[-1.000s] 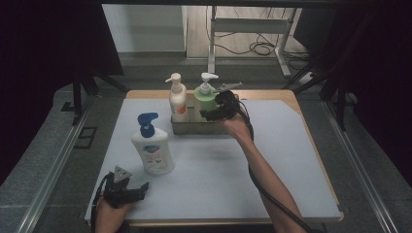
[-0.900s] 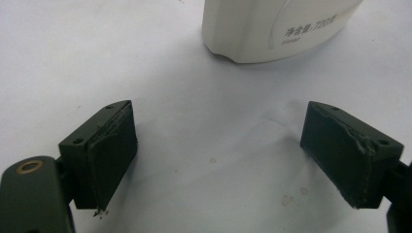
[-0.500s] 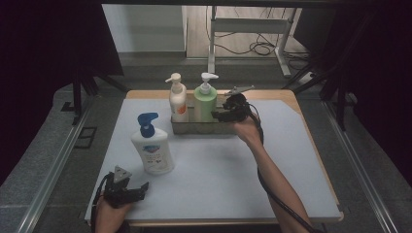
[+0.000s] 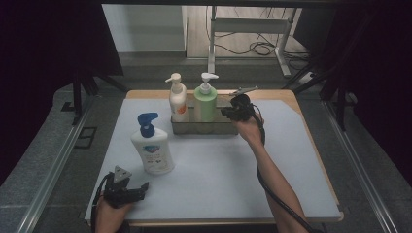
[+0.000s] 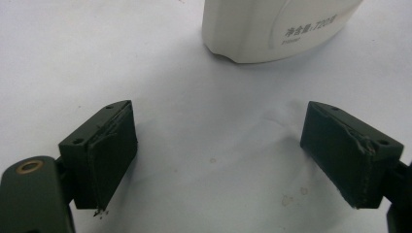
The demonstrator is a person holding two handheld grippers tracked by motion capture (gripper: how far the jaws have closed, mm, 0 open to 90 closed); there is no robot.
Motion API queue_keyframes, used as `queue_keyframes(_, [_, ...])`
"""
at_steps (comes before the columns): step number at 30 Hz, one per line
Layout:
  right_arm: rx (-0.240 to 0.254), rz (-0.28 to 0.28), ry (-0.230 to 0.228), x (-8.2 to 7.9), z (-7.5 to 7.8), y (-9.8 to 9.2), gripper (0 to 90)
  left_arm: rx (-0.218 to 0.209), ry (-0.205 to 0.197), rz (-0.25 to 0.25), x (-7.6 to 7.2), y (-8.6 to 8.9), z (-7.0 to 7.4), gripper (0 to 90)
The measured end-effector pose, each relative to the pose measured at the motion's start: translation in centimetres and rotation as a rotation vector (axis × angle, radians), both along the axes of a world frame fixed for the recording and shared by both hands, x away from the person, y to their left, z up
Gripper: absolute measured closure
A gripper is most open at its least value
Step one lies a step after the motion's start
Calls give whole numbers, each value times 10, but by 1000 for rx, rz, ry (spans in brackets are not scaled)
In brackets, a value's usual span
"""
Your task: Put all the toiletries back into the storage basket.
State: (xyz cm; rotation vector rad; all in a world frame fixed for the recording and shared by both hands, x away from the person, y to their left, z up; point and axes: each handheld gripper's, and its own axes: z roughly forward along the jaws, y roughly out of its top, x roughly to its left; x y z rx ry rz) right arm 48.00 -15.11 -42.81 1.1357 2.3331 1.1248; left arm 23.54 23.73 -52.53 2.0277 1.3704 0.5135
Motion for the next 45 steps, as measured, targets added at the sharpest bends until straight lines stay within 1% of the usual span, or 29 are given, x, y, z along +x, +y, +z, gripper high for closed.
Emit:
queue_keyframes(2, [-3,-7,5,3,-2,2,894,0,0,0,0,0,0,129])
queue_keyframes(9, [-19,-18,27,9,-9,14,899,0,0,0,0,0,0,129])
queue_keyframes(11, [-31,-29,37,12,-11,16,899,-1,1,1,0,0,0,129])
queue_keyframes(15, [-23,-47,54,18,-16,19,899,-2,0,1,0,0,0,129])
queue_keyframes(17, [-21,-48,59,19,-18,20,898,-1,0,1,0,0,0,129])
queue_keyframes(21, [-14,-48,79,22,-23,22,898,0,0,0,0,0,0,129])
queue_keyframes(25, [-12,-44,86,24,-26,25,898,0,0,1,0,0,0,129])
queue_keyframes(33, [1,-46,112,25,-26,25,898,0,0,0,0,0,0,129])
queue_keyframes(40, [-4,-17,110,23,-29,35,897,0,0,1,0,0,0,129])
queue_keyframes(45, [-9,-9,114,23,-29,42,897,0,1,0,0,0,0,129])
